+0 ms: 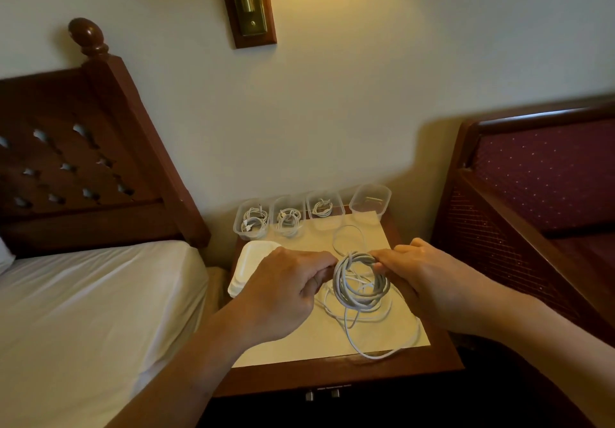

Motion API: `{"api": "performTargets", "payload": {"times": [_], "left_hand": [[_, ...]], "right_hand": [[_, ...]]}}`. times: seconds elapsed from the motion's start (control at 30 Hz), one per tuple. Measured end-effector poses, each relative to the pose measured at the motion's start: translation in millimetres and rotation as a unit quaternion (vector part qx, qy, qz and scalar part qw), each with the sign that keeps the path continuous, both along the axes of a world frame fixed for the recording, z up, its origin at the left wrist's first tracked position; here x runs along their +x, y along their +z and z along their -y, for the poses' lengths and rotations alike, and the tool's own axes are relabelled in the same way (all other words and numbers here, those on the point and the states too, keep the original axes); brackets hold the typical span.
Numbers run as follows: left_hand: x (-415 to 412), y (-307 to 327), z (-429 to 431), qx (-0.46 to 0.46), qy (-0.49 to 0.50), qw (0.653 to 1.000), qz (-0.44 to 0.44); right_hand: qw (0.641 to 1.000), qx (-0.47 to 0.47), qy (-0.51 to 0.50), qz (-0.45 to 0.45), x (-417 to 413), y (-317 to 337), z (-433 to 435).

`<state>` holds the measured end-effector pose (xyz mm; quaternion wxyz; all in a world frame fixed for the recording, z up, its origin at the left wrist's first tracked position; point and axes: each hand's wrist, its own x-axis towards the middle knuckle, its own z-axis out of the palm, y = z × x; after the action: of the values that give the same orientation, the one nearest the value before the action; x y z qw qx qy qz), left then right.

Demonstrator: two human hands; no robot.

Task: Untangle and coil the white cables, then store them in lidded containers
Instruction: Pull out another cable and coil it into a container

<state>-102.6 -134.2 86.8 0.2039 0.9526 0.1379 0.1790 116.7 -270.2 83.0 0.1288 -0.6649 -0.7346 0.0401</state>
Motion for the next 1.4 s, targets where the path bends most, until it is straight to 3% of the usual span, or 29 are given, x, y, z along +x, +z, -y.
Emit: {"api": "performTargets", "payload": {"times": [0.13,0.33,0.5,0.6,0.7,0.97,1.1,1.17,1.27,1.4], "left_hand": [[7,1,-1,0.034,0.015,0.999,0.024],[8,-1,-13,0.091,0.054,0.994,0.029],[7,-7,-19,0.085,0.051,0.995,0.024],[13,-15,-22,0.068,0.074,0.995,0.012],[19,-21,-28,0.042,0.081,0.996,0.015],[27,-30,-45,-0.205,0.073,0.976,-0.027],[33,-41,-69,-0.325,0.073,0.943,-0.016],[39,-48,-81,-0.373,0.073,0.925,-0.009],[51,-56,-97,-0.457,0.089,0.885,0.003],[74,-74,-119,-0.597,0.126,0.792,0.027]], "right_hand": [[0.992,0.094,-0.026,-0.082,0,-15,-1],[0.99,0.096,0.0,-0.102,12,-12,-5],[0.989,0.054,-0.011,-0.138,10,-14,-7],[0.967,0.006,-0.042,-0.253,12,-18,-16],[0.951,-0.017,-0.07,-0.3,11,-24,-28],[0.927,-0.022,-0.158,-0.34,6,-38,-60],[0.862,-0.047,-0.181,-0.47,12,-42,-73],[0.845,-0.033,-0.202,-0.493,17,-45,-82],[0.849,0.008,-0.231,-0.475,22,-51,-101],[0.862,0.005,-0.257,-0.437,30,-65,-135]]}}
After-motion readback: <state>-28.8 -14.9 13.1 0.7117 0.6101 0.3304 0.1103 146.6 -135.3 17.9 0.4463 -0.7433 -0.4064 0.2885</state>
